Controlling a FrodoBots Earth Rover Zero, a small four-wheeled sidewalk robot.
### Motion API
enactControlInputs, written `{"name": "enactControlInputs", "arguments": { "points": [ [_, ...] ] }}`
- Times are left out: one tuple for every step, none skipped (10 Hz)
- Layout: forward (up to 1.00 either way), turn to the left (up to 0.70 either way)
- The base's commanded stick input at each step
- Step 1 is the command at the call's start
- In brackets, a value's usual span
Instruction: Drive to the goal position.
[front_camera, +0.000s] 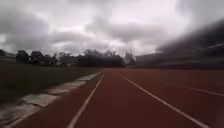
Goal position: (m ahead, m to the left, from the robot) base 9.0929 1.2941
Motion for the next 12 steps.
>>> {"name": "enactControlInputs", "arguments": {
  "points": [
    [0.7, 0.0],
    [0.7, 0.0],
    [0.7, 0.0],
    [0.7, 0.0],
    [0.7, 0.0],
    [0.7, 0.0],
    [0.7, 0.0],
    [0.7, 0.0],
    [0.7, 0.0],
    [0.7, 0.0],
    [0.7, 0.0],
    [0.7, 0.0]
  ]
}}
